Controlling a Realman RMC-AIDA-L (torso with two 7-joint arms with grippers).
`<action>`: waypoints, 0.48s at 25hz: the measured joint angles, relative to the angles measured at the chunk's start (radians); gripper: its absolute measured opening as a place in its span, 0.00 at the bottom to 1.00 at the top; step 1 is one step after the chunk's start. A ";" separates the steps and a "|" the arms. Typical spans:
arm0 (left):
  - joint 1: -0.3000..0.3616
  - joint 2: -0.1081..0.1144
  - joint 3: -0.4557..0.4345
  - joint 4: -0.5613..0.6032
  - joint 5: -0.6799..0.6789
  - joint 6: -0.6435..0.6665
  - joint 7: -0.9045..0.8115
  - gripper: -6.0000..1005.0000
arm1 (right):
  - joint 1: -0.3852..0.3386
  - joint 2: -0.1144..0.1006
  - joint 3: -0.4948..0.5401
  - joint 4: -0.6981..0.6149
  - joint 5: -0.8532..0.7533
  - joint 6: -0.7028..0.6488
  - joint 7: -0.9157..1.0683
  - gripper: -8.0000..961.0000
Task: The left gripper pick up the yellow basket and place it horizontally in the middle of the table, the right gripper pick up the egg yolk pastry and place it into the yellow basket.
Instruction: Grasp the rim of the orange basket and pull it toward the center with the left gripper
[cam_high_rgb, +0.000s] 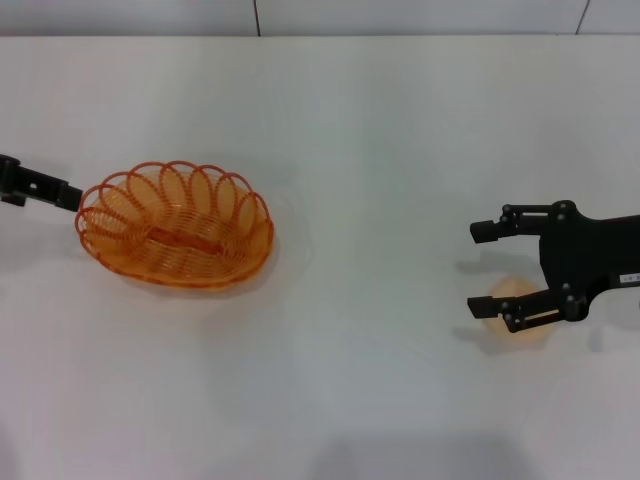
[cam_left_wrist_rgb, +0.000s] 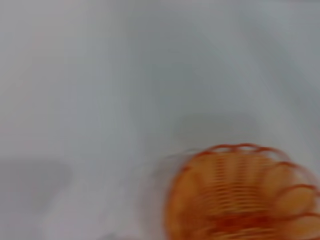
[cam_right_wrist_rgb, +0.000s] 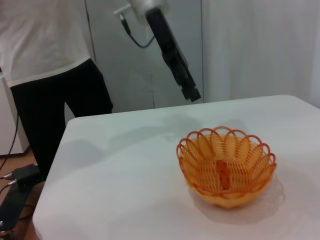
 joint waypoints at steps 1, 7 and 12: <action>-0.014 -0.003 0.000 -0.016 0.040 -0.018 -0.011 0.84 | 0.001 0.002 0.000 -0.001 0.000 -0.002 -0.001 0.89; -0.088 -0.039 0.006 -0.115 0.181 -0.120 -0.025 0.84 | -0.003 0.010 -0.001 -0.022 -0.001 -0.022 -0.004 0.89; -0.103 -0.059 0.011 -0.166 0.188 -0.199 -0.016 0.84 | 0.003 0.017 -0.004 -0.024 -0.002 -0.024 -0.013 0.89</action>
